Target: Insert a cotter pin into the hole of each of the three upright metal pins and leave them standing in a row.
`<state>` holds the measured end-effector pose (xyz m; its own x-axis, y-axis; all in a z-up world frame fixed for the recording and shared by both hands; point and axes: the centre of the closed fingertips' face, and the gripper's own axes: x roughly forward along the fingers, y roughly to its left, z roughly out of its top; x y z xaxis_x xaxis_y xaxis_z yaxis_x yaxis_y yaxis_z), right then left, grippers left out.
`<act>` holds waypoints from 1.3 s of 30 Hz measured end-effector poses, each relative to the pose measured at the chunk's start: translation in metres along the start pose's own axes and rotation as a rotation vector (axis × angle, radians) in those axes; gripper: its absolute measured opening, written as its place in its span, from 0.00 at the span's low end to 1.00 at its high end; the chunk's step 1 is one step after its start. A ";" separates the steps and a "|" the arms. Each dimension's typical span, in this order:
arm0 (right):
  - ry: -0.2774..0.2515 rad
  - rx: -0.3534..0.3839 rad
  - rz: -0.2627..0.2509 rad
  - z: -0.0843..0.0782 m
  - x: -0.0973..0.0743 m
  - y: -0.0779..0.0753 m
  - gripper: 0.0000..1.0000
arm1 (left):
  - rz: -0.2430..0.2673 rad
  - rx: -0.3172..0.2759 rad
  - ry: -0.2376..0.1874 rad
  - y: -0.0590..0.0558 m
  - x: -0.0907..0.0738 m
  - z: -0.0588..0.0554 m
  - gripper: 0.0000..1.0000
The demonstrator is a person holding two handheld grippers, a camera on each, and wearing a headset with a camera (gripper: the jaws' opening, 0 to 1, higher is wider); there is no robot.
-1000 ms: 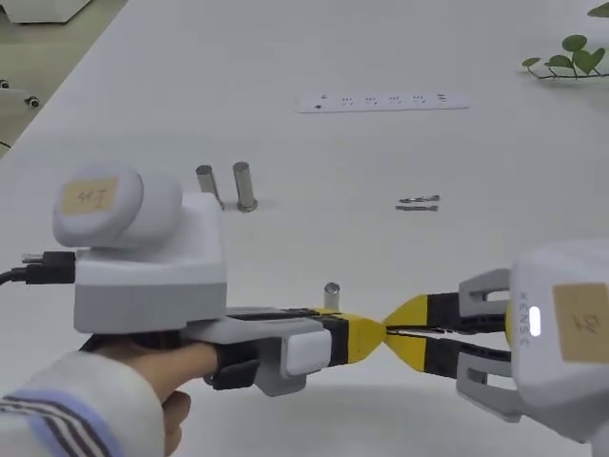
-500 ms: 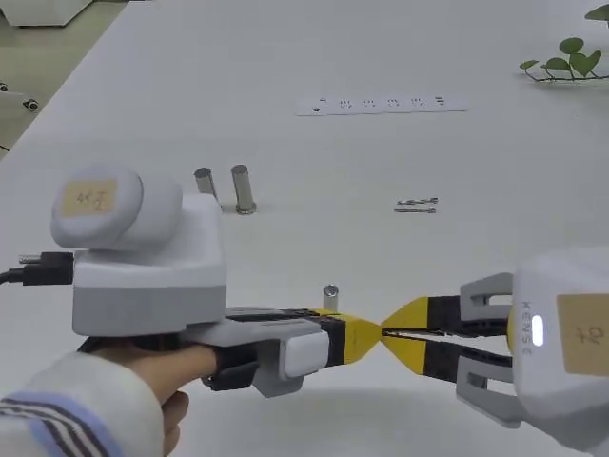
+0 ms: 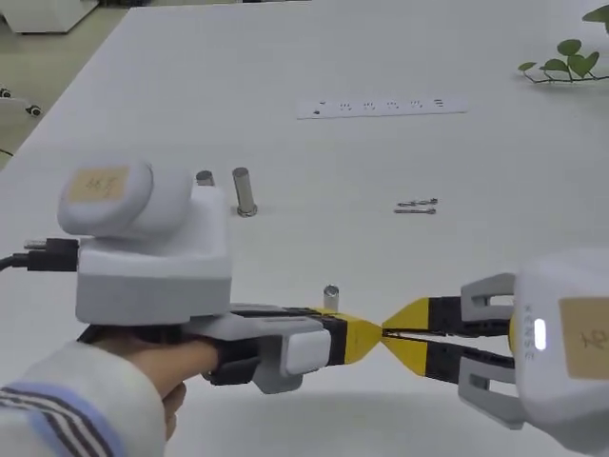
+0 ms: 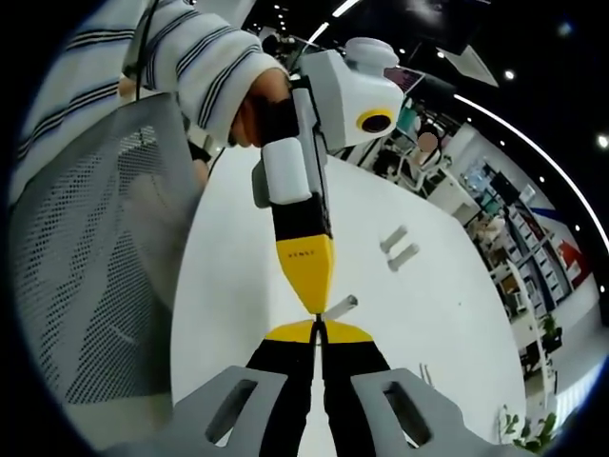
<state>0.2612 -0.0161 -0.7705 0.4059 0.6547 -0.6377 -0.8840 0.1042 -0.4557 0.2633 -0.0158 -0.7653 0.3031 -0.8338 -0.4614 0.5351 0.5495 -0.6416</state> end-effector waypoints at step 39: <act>-0.081 0.312 0.085 -0.006 -0.008 0.009 0.14 | -0.058 0.169 -0.010 -0.008 -0.011 -0.002 0.00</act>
<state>0.2510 -0.0250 -0.7735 0.3190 0.7267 -0.6084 -0.9474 0.2627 -0.1829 0.2541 -0.0112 -0.7559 0.2753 -0.8649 -0.4198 0.6769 0.4844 -0.5542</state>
